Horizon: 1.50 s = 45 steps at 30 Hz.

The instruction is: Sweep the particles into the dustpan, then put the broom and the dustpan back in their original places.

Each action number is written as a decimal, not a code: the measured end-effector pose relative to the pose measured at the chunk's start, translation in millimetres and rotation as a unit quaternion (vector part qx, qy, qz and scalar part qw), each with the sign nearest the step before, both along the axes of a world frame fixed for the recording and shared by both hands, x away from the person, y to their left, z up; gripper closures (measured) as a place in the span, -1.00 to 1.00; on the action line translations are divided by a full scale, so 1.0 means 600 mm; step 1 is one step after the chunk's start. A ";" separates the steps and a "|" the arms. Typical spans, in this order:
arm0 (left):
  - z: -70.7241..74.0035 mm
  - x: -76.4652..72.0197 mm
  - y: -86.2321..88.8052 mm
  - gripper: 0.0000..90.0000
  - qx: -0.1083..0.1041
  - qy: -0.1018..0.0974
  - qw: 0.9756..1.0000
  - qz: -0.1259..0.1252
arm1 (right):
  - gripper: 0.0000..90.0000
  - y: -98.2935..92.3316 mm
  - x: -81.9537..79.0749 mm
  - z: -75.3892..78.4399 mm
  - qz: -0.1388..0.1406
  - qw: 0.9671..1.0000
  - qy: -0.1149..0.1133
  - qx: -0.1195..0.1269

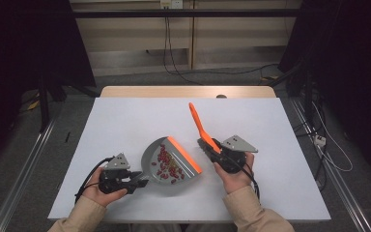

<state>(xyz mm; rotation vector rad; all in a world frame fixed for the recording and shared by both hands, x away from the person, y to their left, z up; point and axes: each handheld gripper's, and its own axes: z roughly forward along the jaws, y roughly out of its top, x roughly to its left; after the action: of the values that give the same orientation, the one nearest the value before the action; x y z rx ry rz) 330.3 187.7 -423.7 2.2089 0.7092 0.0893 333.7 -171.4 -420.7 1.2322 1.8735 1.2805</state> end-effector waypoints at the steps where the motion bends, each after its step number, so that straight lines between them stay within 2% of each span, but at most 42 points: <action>1: 0.000 0.001 0.001 0.40 -0.004 0.000 1.000 0.003 | 0.58 -0.003 0.000 0.000 -0.001 1.000 0.000 -0.001; 6: 0.004 0.003 0.008 0.40 -0.007 -0.006 1.000 0.020 | 0.58 -0.014 0.000 0.000 -0.007 1.000 0.002 0.000; 14: 0.008 0.009 0.021 0.40 -0.013 -0.006 0.999 0.050 | 0.58 -0.033 -0.002 0.001 -0.017 1.000 0.002 -0.002; 21: 0.006 0.015 0.037 0.40 -0.020 -0.008 0.996 0.083 | 0.58 -0.057 -0.002 0.001 -0.032 0.999 0.003 0.001; 25: 0.007 0.019 0.044 0.40 -0.021 -0.009 0.995 0.102 | 0.58 -0.068 -0.001 -0.002 -0.040 0.999 0.003 -0.008; 28: 0.006 0.023 0.049 0.40 -0.018 -0.010 0.993 0.115 | 0.58 -0.078 -0.002 -0.005 -0.049 0.999 0.007 -0.004; 32: 0.002 0.029 0.057 0.40 -0.009 -0.009 0.990 0.139 | 0.58 -0.089 -0.003 -0.008 -0.055 0.998 0.009 -0.004; 40: -0.008 0.039 0.076 0.40 -0.007 -0.004 0.983 0.185 | 0.58 -0.107 -0.005 -0.011 -0.066 0.998 0.011 -0.010; 43: -0.011 0.042 0.081 0.40 -0.003 -0.004 0.979 0.203 | 0.58 -0.113 -0.006 -0.013 -0.070 0.997 0.013 -0.012; 45: -0.013 0.043 0.085 0.40 0.001 -0.004 0.978 0.209 | 0.58 -0.118 -0.006 -0.014 -0.075 0.997 0.013 -0.014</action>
<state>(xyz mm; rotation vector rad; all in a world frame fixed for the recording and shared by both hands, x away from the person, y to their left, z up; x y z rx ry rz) 356.1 238.7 -431.5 2.0270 1.1592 0.3093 330.1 -242.3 -429.2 1.3530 1.7756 1.1592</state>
